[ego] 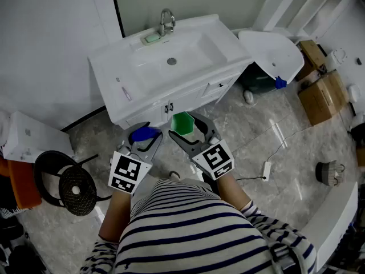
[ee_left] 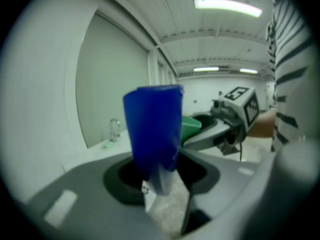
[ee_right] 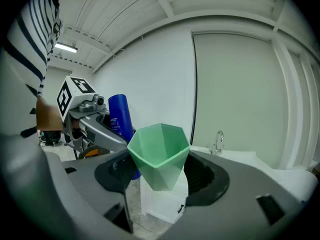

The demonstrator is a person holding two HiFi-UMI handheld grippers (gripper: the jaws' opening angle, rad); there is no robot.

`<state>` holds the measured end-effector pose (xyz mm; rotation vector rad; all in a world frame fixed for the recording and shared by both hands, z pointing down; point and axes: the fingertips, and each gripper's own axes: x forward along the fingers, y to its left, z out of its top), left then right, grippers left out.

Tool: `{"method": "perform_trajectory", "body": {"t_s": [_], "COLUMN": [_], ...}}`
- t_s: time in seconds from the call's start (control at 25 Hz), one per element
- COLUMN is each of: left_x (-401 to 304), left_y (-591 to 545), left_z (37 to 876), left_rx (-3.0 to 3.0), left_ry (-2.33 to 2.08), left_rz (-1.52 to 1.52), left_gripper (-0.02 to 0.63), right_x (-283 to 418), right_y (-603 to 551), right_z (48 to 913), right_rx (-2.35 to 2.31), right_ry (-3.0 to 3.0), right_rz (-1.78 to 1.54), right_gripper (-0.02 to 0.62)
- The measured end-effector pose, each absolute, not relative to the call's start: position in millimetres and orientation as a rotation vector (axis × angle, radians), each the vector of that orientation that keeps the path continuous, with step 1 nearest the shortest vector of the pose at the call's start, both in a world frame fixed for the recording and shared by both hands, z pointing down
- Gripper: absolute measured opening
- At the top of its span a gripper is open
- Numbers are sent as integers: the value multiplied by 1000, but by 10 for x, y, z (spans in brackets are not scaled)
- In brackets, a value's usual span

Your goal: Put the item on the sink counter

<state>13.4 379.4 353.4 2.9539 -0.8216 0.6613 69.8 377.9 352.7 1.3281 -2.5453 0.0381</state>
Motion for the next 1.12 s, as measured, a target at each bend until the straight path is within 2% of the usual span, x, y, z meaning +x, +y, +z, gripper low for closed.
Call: {"method": "perform_trajectory", "body": {"t_s": [1.12], "left_x": [177], "left_y": [3797], "left_z": [3579], "left_rx": [2943], "left_ry": [-840], "left_rz": [662], "left_gripper": [181], "right_x": [744], "right_y": [3830], "right_z": [3448], "right_rx": [1349], "right_ry": [-2611], "right_rz": [85], "right_gripper": [297]}}
